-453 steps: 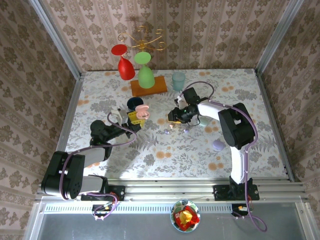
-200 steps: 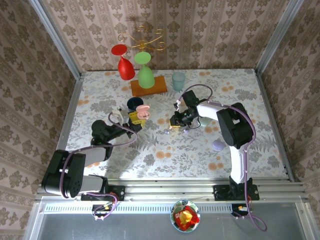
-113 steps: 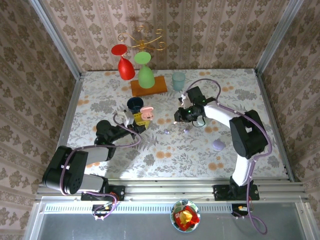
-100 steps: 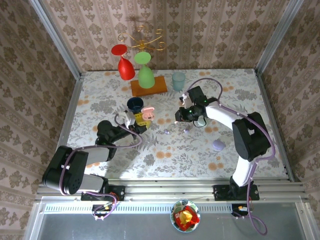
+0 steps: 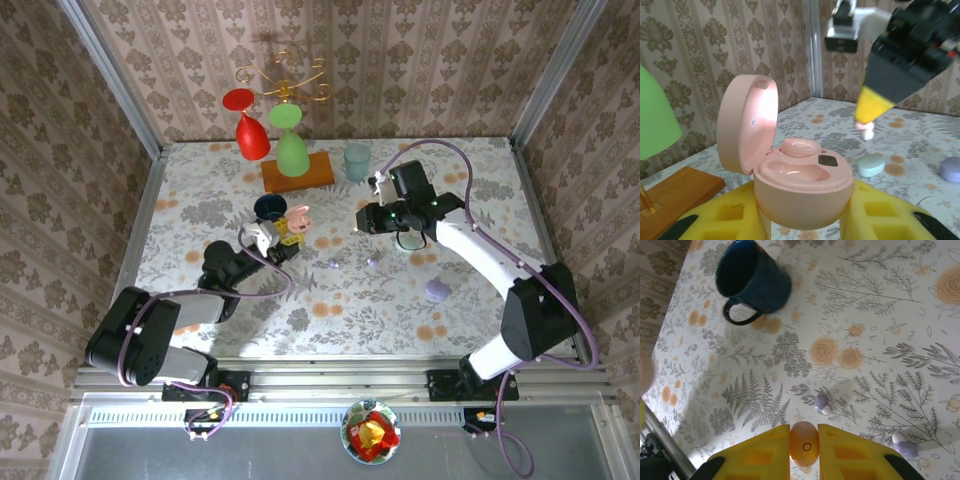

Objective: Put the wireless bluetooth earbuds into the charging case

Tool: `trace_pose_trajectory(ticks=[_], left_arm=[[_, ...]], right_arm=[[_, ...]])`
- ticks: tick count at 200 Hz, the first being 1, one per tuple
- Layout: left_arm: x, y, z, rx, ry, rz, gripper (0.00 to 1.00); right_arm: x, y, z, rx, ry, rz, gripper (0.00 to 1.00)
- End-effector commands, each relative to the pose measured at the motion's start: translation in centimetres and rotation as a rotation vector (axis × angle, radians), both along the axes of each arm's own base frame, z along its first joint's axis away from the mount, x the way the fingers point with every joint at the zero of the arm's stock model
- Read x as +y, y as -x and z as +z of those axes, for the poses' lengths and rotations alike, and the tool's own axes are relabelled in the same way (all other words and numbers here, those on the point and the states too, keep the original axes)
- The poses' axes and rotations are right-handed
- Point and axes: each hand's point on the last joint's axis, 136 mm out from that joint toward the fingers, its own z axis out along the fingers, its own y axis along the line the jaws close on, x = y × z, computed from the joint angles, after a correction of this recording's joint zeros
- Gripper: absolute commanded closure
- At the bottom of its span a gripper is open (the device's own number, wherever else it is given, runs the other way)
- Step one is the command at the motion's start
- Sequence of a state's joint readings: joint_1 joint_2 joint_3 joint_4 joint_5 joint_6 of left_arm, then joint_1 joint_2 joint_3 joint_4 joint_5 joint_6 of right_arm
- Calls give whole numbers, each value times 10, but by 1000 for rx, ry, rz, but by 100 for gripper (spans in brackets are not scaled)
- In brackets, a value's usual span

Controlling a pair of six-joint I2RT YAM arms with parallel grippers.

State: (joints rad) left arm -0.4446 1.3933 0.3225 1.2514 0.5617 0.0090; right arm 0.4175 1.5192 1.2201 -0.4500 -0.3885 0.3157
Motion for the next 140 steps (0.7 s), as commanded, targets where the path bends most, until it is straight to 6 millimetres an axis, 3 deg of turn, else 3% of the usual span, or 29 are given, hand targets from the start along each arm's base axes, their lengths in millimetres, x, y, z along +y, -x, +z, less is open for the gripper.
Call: trace_pose_trajectory(ticks=[1,94,140], left_arm=[[4,-15,10,-84,-16,77,74],[-14,-10,3,-136,-70,62,74],[-18,-7,8,-142,-58,34,74]], right_arm=[[8,12,29,-61,11,36,81],[70,25,79,-189,-21,183,81],[99,23,83,-203,-35,254,81]])
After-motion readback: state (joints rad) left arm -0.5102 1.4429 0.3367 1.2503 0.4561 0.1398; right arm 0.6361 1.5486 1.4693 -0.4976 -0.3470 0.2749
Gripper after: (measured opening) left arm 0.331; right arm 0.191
